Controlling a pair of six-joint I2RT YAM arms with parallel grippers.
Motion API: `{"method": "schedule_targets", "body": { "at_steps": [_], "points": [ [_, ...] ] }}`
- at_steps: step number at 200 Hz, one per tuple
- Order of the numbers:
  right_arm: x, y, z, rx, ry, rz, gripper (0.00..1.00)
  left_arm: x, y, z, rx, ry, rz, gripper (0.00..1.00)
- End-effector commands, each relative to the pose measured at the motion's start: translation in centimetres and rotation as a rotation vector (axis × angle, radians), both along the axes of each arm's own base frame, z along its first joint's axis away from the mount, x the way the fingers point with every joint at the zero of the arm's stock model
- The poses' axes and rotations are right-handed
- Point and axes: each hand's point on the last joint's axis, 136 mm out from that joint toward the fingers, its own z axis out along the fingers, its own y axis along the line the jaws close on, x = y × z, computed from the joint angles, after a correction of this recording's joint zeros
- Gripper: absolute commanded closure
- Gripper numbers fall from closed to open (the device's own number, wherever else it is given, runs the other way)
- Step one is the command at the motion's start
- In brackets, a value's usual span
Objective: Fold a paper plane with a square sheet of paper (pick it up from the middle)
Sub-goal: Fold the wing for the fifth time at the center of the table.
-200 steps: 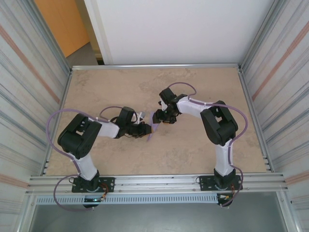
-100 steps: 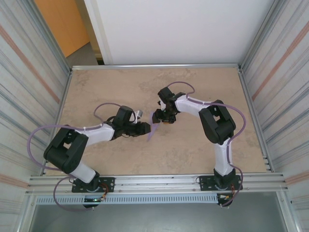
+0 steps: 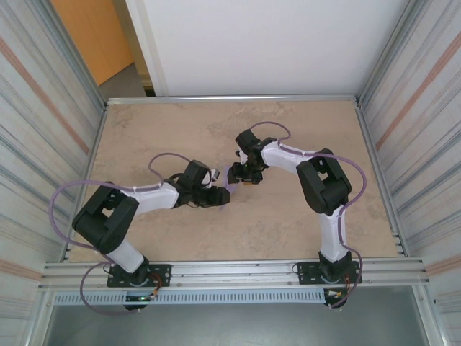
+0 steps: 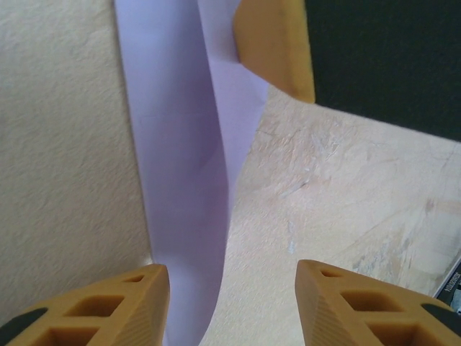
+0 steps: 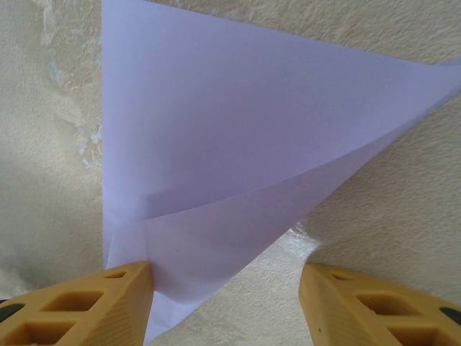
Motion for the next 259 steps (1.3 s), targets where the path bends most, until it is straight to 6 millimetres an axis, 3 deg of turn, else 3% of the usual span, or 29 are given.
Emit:
{"method": "schedule_targets", "body": {
  "at_steps": [1,75,142,199,259],
  "points": [
    [-1.8,-1.8,-6.9,-0.117,0.093,-0.015,0.42,0.5,-0.2,-0.1,0.027,-0.004,-0.004,0.51],
    [-1.8,-2.0,-7.0,-0.119,0.102,-0.024,0.43,0.1,0.5,-2.2,0.093,0.050,0.008,0.56],
    [-1.9,-1.9,-7.0,-0.118,0.105,-0.023,0.43,-0.5,1.5,-3.9,0.155,0.081,0.006,0.72],
    [-1.8,-1.9,-6.8,-0.107,0.104,-0.016,0.43,-0.5,1.9,-4.5,0.175,0.094,0.015,0.80],
    [-1.3,-1.1,-5.0,-0.044,0.078,0.002,0.43,-0.7,2.0,-5.0,0.189,0.118,0.017,0.82]
  ]
}}
